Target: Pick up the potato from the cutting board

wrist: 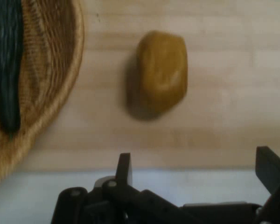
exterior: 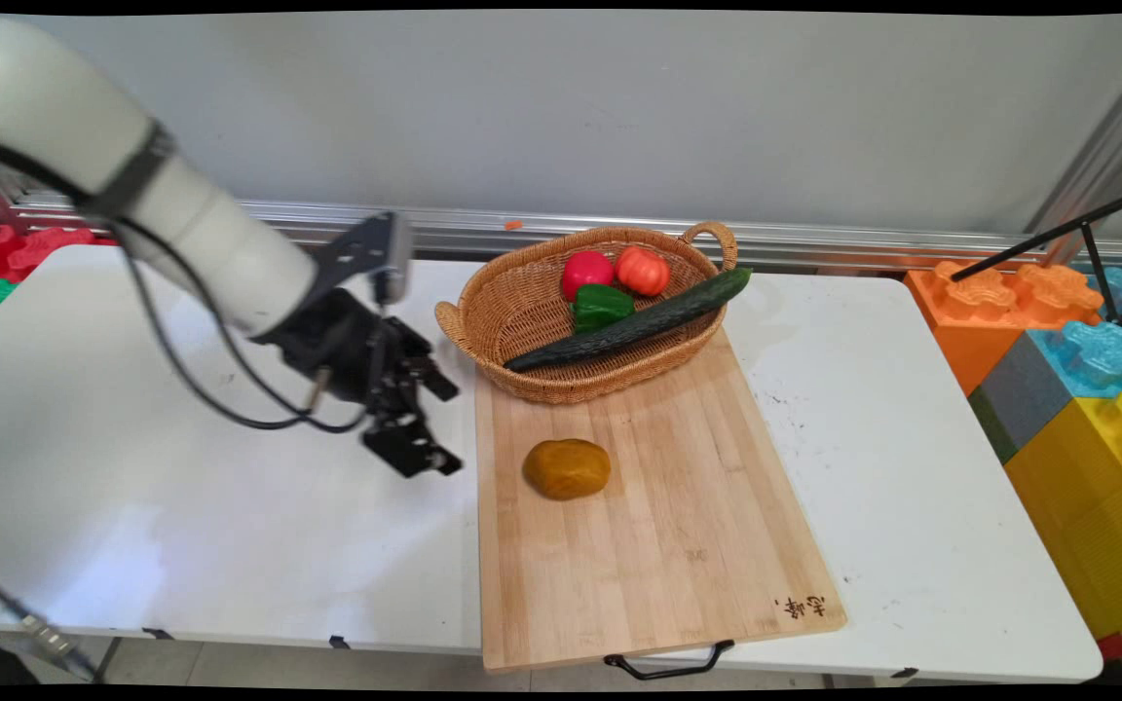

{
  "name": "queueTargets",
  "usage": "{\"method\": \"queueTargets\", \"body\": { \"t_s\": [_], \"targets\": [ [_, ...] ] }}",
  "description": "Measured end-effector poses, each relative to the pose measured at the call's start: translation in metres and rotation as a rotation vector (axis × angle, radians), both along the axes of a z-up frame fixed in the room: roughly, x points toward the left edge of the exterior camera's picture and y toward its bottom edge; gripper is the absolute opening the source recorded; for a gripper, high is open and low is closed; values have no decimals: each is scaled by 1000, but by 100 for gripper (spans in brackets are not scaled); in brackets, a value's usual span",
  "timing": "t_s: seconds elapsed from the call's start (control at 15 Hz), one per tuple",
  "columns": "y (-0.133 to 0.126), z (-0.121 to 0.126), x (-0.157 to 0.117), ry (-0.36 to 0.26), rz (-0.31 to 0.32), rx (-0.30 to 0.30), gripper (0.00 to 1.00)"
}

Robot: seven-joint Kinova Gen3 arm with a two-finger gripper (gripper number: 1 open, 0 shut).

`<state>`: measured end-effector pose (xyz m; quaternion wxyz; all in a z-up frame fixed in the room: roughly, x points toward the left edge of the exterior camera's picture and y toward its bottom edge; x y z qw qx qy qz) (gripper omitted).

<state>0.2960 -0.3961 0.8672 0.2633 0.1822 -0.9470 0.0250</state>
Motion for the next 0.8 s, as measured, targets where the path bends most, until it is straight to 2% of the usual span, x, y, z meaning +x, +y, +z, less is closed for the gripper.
{"method": "queueTargets", "body": {
  "t_s": [0.33, 0.8],
  "targets": [
    [-24, -29, -49, 24, -26, -22, 100],
    [-41, -78, -76, 50, -44, -21, 100]
  ]
}}
